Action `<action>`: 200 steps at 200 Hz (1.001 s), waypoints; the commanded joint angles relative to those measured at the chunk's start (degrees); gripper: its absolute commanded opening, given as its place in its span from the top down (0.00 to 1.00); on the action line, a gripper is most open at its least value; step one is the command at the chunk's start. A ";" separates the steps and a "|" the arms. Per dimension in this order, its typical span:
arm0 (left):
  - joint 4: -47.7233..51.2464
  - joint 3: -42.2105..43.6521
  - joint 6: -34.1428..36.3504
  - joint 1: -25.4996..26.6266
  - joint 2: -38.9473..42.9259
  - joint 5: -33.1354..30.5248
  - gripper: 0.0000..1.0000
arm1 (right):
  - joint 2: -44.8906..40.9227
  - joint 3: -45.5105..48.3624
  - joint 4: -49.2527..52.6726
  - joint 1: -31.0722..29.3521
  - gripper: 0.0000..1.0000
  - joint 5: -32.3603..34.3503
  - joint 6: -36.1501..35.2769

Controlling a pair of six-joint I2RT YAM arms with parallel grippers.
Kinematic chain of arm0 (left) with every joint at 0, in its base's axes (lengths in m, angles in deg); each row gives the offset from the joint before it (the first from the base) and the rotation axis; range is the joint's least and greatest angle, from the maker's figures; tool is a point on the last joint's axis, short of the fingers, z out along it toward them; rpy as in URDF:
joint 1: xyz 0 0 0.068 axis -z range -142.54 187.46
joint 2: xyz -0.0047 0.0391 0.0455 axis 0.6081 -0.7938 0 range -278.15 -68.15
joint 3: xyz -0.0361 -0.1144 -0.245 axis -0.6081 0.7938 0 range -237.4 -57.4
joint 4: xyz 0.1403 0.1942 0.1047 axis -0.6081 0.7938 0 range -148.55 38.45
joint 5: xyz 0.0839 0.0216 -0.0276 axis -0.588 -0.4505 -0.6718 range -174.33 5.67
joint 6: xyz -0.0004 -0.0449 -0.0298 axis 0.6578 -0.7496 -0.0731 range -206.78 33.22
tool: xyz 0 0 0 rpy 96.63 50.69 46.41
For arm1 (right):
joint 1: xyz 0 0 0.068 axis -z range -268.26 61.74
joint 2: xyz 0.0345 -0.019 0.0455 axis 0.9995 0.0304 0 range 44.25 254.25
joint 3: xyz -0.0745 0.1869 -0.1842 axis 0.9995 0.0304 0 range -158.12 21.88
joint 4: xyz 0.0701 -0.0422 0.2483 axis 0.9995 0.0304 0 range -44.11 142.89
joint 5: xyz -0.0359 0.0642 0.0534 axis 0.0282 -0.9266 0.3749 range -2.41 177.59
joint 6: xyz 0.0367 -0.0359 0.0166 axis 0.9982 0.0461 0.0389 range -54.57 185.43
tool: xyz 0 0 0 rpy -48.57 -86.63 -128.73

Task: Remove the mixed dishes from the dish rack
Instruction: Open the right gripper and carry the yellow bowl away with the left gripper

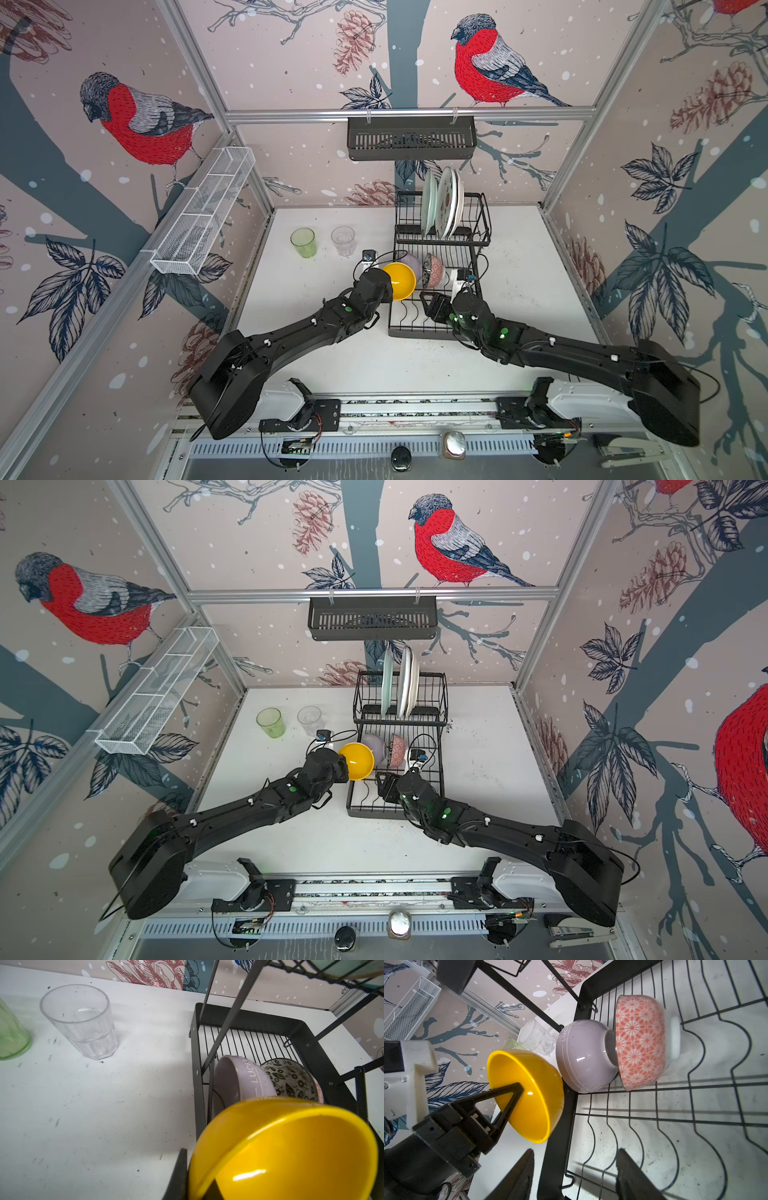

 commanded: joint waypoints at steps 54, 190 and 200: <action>5.31 3.39 -2.17 -8.39 6.23 0.71 0.94 | -2.93 2.54 2.14 0.28 0.20 5.25 -1.21; 6.61 4.98 -3.61 -33.66 7.59 7.80 0.89 | -4.69 1.45 5.25 8.11 0.00 -0.65 -8.53; 6.38 4.84 -3.56 -34.43 6.87 8.27 0.87 | -5.03 1.55 5.03 8.75 0.00 -1.59 -9.36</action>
